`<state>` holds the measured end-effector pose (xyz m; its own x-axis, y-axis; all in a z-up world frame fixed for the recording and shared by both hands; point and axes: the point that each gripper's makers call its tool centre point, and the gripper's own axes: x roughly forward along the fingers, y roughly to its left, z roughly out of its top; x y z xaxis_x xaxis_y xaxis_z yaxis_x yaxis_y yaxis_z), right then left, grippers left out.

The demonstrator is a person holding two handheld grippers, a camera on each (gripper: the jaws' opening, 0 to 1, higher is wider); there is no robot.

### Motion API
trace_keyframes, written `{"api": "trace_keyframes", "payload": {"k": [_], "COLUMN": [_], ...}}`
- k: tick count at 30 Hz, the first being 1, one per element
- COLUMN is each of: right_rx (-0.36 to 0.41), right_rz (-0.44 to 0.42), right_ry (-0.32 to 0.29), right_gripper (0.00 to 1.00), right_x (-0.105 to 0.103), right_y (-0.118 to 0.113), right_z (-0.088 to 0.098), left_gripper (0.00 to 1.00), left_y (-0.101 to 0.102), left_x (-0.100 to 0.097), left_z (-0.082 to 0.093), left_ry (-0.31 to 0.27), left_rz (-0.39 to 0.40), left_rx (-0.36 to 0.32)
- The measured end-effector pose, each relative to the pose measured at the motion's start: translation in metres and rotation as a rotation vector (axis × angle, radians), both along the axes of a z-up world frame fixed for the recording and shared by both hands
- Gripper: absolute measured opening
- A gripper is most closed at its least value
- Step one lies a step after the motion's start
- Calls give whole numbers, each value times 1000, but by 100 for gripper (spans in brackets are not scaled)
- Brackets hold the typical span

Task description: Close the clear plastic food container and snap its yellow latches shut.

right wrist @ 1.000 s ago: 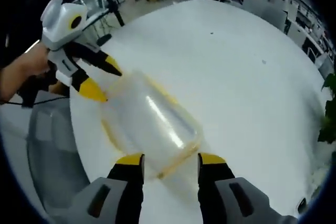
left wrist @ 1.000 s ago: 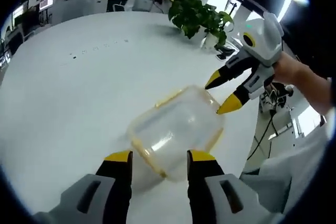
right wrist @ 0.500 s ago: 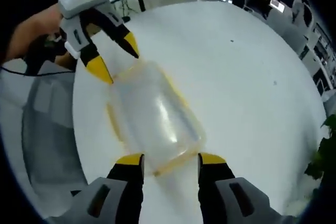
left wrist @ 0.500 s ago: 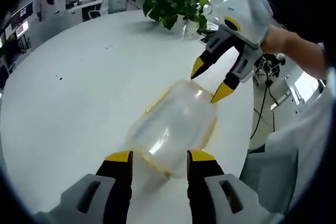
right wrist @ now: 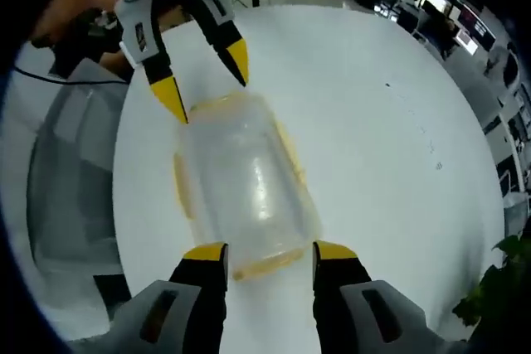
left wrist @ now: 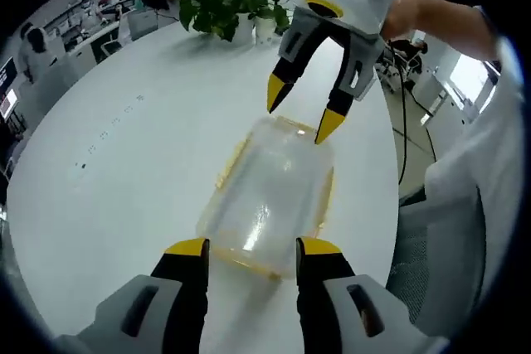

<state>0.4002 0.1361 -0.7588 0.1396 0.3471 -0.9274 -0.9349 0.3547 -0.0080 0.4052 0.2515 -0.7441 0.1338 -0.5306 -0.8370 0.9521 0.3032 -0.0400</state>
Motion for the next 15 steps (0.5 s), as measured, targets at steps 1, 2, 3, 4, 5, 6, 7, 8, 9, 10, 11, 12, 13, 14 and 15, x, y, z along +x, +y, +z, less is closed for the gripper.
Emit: {"api": "trace_keyframes", "payload": {"k": [1,2,3,4,5,6,7,8,9,10,11,12,13,14,15], "right_rx": [-4,-11,-14,-17,-18,-19,-21,-23,-27,-30,-25,-18,-13,-10,-10], "right_rz": [9,24,34,40,45,50,53,60,67,80,82,84,85,88,93], "right_ry": [-1,-2,-1,0,0,1,3,2,1,-1,0,4,6,8,8], "right_gripper": [39,39,39,39,39,39,39,38,38,37,37,37,37,37,37], "right_x": [-1,-1,-1,-1,-2,-2,-2,-1,-1,-1,-2,-2,-2,-2,-2], "right_y": [1,1,2,2,3,4,4,5,5,6,7,9,11,12,13], "right_z": [0,-1,-1,-1,-1,-1,-2,-2,-3,-3,-2,-1,-1,0,-1], "left_gripper": [41,41,41,41,41,41,41,41,41,41,41,41,41,41,41], "left_y": [0,-1,-2,-2,-3,-4,-5,-6,-7,-7,-7,-7,-7,-7,-8], "left_x": [0,0,-1,0,0,-1,-1,-1,-2,-1,0,2,3,3,3], "left_z": [-1,-1,0,0,0,0,0,0,0,0,0,0,0,0,-1], "left_ry": [-3,-10,-17,-22,-24,-25,-27,-29,-29,-39,-44,-46,-44,-42,-42], "left_rz": [-7,-30,-44,-47,-57,-71,-80,-92,-105,-136,-134,-131,-134,-139,-142], "left_rx": [7,14,16,19,24,23,21,24,25,27,27,29,29,24,23]}}
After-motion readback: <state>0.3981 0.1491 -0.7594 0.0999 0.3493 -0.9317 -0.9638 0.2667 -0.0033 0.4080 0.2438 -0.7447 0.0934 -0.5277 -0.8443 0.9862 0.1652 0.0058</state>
